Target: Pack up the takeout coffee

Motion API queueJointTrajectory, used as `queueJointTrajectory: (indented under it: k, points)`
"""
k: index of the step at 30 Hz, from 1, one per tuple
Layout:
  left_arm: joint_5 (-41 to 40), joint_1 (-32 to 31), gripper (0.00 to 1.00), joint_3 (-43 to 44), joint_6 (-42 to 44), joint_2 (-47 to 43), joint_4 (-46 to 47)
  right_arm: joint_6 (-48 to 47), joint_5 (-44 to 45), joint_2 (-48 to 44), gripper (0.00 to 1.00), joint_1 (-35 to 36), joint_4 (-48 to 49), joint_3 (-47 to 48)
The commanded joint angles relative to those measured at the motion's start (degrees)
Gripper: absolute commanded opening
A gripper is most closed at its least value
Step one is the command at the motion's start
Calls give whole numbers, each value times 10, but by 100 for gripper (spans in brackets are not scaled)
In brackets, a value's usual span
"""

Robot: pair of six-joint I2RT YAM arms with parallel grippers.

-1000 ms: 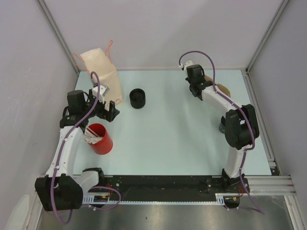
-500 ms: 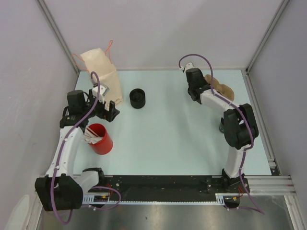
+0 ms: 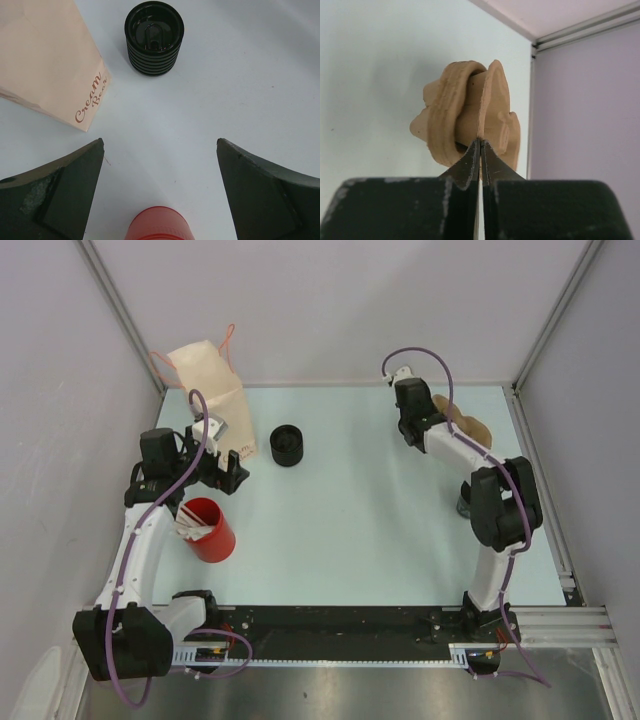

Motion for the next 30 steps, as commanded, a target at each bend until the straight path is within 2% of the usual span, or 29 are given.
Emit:
queueJointTrajectory:
  k: [1, 2, 3, 4, 5, 6, 7, 8, 9, 11, 13, 14, 15, 16, 17, 18, 19, 20, 21, 24, 30]
  points:
    - [12, 4, 99, 3, 11, -9, 15, 116, -62, 5, 0, -33, -139, 109]
    - [11, 3, 100, 3, 12, -11, 15, 131, -87, 0, 0, -57, -140, 110]
    - [12, 3, 99, 2, 12, -11, 15, 160, -150, 1, 0, -74, -186, 139]
    - [10, 4, 99, 2, 12, -12, 15, 168, -133, 6, 0, -78, -196, 150]
    - [10, 3, 99, 2, 12, -10, 15, 107, -85, 7, 0, -54, -171, 137]
    - [12, 3, 99, 2, 13, -10, 16, 63, 7, -8, 0, -43, -51, 65]
    - [12, 3, 99, 2, 12, -9, 16, 46, -1, -15, 0, -40, -39, 55]
    - [13, 3, 99, 1, 13, -9, 16, 108, -41, -20, 0, -56, -71, 66]
    - [12, 4, 99, 1, 13, -9, 16, 117, -72, -16, 0, -52, -121, 82]
    - [12, 4, 99, 1, 13, -9, 16, 63, -46, -10, 0, -23, -94, 62]
    - [10, 3, 99, 1, 13, -9, 16, 143, -117, -1, 0, -44, -164, 109]
    - [12, 3, 99, 2, 12, -9, 16, 165, -81, 2, 0, -52, -179, 115]
    - [11, 3, 99, 2, 12, -10, 15, 103, -39, -1, 0, -36, -105, 98]
    - [10, 4, 100, 2, 12, -12, 15, 87, -29, -14, 0, -35, -69, 69]
    - [10, 4, 99, 2, 13, -12, 15, 120, -116, -15, 0, -49, -93, 91]
    - [9, 4, 99, 2, 12, -12, 15, 194, -140, -10, 0, -78, -184, 126]
    - [10, 5, 99, 2, 13, -10, 15, 184, -130, 1, 0, -74, -199, 145]
    - [12, 4, 99, 1, 13, -11, 15, 153, -52, -2, 0, -63, -131, 120]
    - [10, 4, 99, 1, 13, -10, 17, 114, -39, -12, 0, -55, -95, 97]
    - [12, 4, 99, 1, 13, -9, 16, 153, -91, -23, 0, -67, -141, 110]
    - [12, 4, 99, 1, 13, -7, 16, 95, -35, -44, 0, -41, -65, 82]
